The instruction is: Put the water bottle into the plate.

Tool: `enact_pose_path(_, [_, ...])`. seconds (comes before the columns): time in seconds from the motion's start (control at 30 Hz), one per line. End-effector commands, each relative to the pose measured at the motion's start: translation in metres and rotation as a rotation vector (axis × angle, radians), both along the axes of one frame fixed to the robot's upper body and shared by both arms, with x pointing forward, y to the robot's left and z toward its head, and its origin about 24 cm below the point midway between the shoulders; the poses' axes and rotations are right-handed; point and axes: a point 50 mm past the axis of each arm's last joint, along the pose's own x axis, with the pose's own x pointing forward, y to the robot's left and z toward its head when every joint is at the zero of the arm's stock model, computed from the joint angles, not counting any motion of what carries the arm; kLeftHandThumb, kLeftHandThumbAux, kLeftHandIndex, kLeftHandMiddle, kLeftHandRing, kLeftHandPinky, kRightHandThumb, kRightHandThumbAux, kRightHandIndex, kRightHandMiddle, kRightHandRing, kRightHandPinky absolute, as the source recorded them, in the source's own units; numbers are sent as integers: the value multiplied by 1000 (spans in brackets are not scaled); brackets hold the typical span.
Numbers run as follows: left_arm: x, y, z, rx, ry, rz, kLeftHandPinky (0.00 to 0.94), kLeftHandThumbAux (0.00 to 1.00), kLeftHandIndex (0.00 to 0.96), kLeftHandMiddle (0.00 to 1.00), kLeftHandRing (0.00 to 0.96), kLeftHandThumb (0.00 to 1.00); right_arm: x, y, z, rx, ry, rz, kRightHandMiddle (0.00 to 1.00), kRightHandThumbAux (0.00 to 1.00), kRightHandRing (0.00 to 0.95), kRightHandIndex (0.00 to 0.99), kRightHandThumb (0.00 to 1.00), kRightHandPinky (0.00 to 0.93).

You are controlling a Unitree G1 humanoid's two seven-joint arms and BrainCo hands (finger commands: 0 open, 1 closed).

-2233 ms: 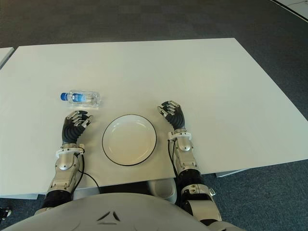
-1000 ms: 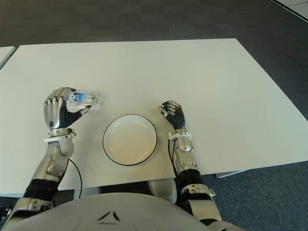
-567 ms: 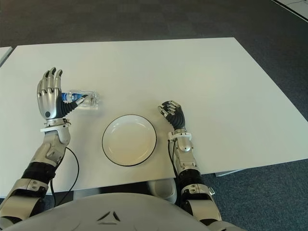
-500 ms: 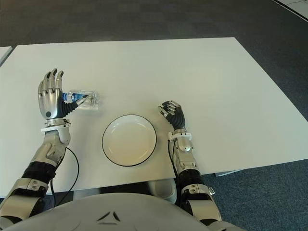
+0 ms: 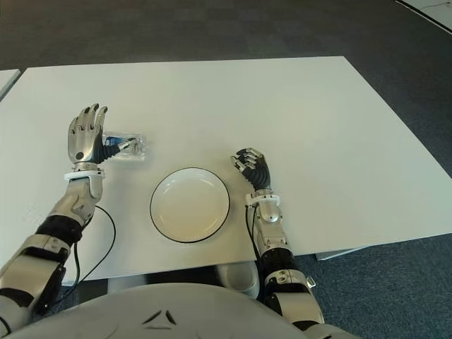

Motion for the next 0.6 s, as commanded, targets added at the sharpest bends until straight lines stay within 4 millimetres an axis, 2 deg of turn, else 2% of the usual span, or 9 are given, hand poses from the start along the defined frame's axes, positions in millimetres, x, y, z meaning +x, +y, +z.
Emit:
enact_pose_path(0.03, [8,8,-8,80,96,-5,0,268,0,0,0,717,-7,-1,-10,16,52,-19,600,728,611,432,706,622])
enact_pose_path(0.37, [9,7,-22,87,207,-32,0,263,0,0,0,760,-7,-2,-10,25,52,-19,599,728,609,432,707,620])
enact_pose_path(0.6, [5,5,-31,82,271,-54,0,259,0,0,0,748,-7,-2,-10,28,52,-22,599,728,608,432,706,618])
